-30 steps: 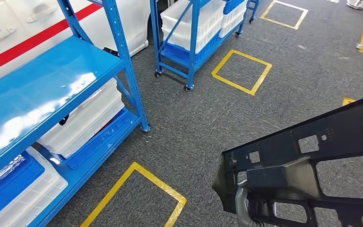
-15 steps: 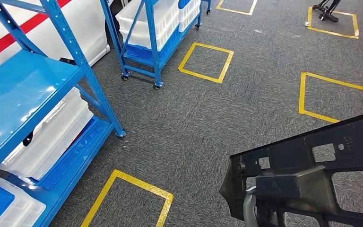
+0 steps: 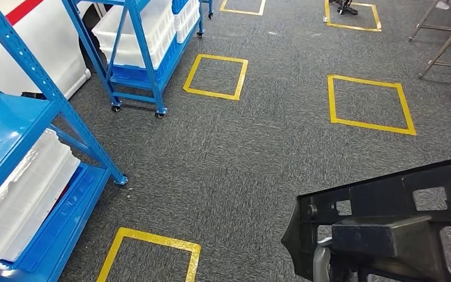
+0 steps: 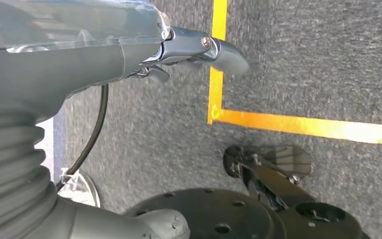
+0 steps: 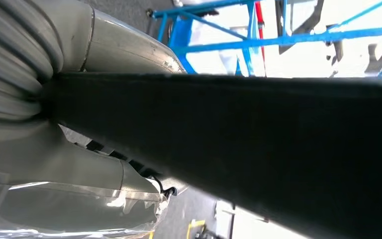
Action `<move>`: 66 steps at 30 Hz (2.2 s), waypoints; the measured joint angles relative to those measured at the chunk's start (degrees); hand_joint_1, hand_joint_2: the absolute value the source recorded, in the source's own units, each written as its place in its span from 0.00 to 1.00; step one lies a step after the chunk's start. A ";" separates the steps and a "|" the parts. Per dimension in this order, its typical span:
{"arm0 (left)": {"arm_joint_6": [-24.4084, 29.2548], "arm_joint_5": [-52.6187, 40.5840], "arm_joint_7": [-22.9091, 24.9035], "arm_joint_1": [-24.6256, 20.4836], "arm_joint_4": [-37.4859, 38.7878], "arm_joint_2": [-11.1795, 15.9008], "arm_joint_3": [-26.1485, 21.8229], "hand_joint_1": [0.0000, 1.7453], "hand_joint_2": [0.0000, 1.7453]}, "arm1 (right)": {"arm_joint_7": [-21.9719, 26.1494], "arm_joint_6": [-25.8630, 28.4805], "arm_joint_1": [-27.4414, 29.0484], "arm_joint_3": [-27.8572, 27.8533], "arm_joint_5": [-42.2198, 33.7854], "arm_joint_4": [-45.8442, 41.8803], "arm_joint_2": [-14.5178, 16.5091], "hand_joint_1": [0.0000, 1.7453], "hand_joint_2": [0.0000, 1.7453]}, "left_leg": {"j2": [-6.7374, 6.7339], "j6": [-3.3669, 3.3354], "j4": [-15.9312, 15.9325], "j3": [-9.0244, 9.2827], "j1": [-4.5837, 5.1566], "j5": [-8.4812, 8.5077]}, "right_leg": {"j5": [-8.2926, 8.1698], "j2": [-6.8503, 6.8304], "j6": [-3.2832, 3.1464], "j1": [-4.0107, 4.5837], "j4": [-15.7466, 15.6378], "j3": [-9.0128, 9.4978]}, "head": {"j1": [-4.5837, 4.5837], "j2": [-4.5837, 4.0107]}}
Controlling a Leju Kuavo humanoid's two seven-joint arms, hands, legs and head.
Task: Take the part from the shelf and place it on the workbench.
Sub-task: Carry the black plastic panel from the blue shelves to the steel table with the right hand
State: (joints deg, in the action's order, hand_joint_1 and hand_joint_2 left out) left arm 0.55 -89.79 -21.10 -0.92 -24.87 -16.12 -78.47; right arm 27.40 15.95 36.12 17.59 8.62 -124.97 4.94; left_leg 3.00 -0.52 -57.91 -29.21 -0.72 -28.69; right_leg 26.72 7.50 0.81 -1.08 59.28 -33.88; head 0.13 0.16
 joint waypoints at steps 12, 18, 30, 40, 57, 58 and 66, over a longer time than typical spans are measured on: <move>1.23 -0.03 -0.35 0.70 1.01 0.08 3.69 0.00 1.00 | 0.80 -4.02 2.91 -4.84 1.15 -2.94 6.07 1.00 1.00 | -9.76 0.05 0.48 0.13 0.75 0.03 | 1.87 -11.52 -0.29 0.66 -0.55 2.47 | 0.32 0.01; 1.70 -0.04 -0.66 0.32 1.25 0.19 4.27 0.00 1.00 | 1.43 -8.87 3.73 -7.03 1.08 -3.54 8.93 1.00 1.00 | -5.45 1.68 -5.91 -1.67 0.41 -4.65 | 1.30 -8.01 -2.22 0.37 -1.23 2.27 | 0.01 0.00; 1.86 -0.04 -0.39 0.70 1.32 0.05 4.09 0.00 1.00 | 1.54 -13.43 3.01 -9.34 1.06 -3.52 12.08 1.00 1.00 | 1.15 0.37 -0.33 -0.37 0.13 -0.12 | 0.79 1.26 -0.75 0.34 -0.16 0.80 | -0.06 0.01; 1.83 0.39 -0.37 0.89 0.53 -0.79 3.34 0.00 1.00 | 0.97 -16.37 2.05 -11.12 0.59 -3.05 12.29 1.00 1.00 | -7.70 -0.66 0.80 0.12 0.39 0.06 | 3.23 -9.63 0.71 -0.13 6.55 -1.96 | 0.68 0.00; 3.46 3.84 -1.37 0.92 -2.12 -2.76 -1.04 0.00 1.00 | -0.93 -18.46 -1.67 -11.57 -0.73 -0.20 10.76 1.00 1.00 | 1.02 1.73 -2.67 -1.30 -0.47 -0.66 | 1.22 -1.53 -1.37 0.18 -0.05 1.37 | 0.10 0.00; 3.81 4.21 -1.35 0.94 -2.12 -2.81 -1.34 0.00 1.00 | -1.10 -18.35 -1.95 -11.39 -0.80 0.03 10.43 1.00 1.00 | 2.02 1.56 -1.34 -0.89 -0.51 -0.50 | 1.16 -0.80 -0.97 0.17 0.09 1.05 | 0.07 0.00; 7.21 7.13 -0.76 1.16 -1.77 -3.22 -3.77 0.00 1.00 | -2.36 -14.84 -4.92 -7.46 -1.00 3.10 5.55 1.00 1.00 | -3.79 -0.73 0.35 -0.41 -0.29 0.14 | 7.28 -6.89 1.11 0.15 12.60 -5.99 | 0.62 0.00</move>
State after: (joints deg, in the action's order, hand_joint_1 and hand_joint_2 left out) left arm 7.75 -82.66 -21.86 0.23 -26.64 -19.34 -82.24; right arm 25.04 1.12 31.20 10.14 7.62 -121.88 10.48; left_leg -0.79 -1.26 -57.56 -29.63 -1.00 -28.55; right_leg 34.01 0.61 1.91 -0.93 71.88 -39.86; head 0.75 0.16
